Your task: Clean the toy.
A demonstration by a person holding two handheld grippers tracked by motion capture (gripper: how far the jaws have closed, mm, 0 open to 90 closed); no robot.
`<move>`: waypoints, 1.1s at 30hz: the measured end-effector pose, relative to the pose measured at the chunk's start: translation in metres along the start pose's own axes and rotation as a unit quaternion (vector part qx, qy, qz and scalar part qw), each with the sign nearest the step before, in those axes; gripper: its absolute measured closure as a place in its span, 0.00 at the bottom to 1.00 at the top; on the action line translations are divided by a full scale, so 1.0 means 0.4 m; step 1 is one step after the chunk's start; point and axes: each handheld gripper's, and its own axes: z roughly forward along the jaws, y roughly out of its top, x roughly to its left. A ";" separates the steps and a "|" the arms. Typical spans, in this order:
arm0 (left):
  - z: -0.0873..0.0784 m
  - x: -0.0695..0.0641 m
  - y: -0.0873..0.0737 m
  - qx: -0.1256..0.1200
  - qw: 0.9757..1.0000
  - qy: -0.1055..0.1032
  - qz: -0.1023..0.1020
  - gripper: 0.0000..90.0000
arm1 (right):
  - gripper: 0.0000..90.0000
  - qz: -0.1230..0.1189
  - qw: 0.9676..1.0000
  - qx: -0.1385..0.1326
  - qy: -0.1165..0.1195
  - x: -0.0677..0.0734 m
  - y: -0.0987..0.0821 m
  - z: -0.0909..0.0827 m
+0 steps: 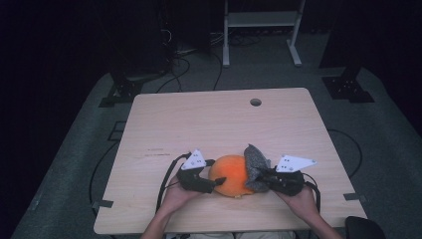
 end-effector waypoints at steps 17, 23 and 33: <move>0.004 -0.001 -0.017 -0.013 1.000 0.010 -0.011 0.37 | 0.89 -0.005 0.999 -0.033 0.011 0.009 0.033 0.008; -0.008 0.002 -0.031 -0.015 1.000 -0.002 -0.004 0.37 | 0.89 -0.001 1.000 -0.003 0.012 0.002 0.004 0.027; -0.010 -0.023 -0.016 -0.010 1.000 -0.008 0.023 0.32 | 0.89 0.012 0.999 -0.032 0.017 -0.004 0.038 0.029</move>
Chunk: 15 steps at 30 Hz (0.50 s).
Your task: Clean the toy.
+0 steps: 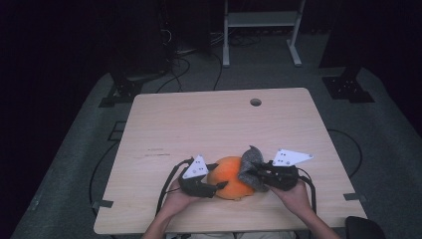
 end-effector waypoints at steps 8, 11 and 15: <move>0.023 0.027 0.000 0.018 0.998 -0.028 -0.061 0.26 | 0.89 -0.031 1.000 -0.006 0.004 0.035 0.008 -0.003; 0.013 0.013 0.001 0.025 0.999 -0.011 -0.020 0.40 | 0.89 -0.026 1.000 -0.009 0.007 0.029 0.014 0.009; 0.010 0.017 -0.005 0.024 0.999 -0.015 -0.018 0.42 | 0.89 -0.024 0.999 0.016 -0.015 0.013 -0.023 -0.014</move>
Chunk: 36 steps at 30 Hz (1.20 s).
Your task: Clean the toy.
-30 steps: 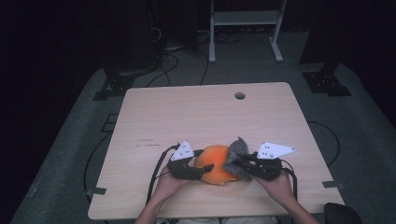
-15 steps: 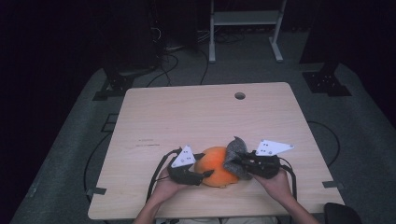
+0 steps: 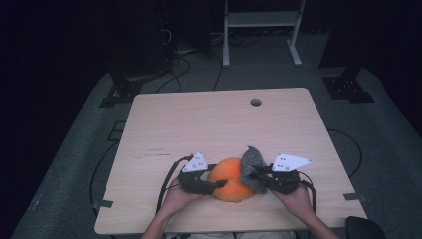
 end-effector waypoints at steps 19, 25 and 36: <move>0.008 -0.027 0.005 -0.003 0.999 0.007 0.048 0.42 | 0.59 -0.026 0.998 0.012 0.056 0.017 0.027 0.008; 0.016 -0.042 0.013 0.005 0.998 0.008 0.063 0.43 | 0.57 -0.067 0.997 0.029 0.030 0.035 0.016 0.045; 0.005 -0.009 -0.008 -0.011 1.000 -0.003 0.024 0.42 | 0.87 -0.052 0.998 0.034 -0.019 0.021 0.003 -0.003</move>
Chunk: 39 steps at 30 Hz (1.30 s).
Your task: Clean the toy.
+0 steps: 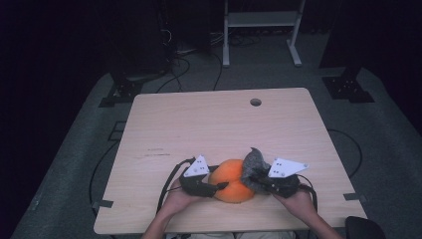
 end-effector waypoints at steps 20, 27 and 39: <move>-0.011 0.007 -0.011 -0.001 1.000 0.005 -0.005 0.42 | 0.87 0.070 0.997 0.023 0.028 -0.014 -0.057 -0.012; -0.005 -0.011 -0.008 0.000 1.000 0.015 0.007 0.42 | 0.87 0.066 0.997 -0.018 0.029 -0.001 -0.014 -0.005; -0.003 -0.025 0.016 0.005 0.999 0.031 0.015 0.38 | 0.87 0.060 0.997 -0.031 0.031 0.001 -0.008 -0.023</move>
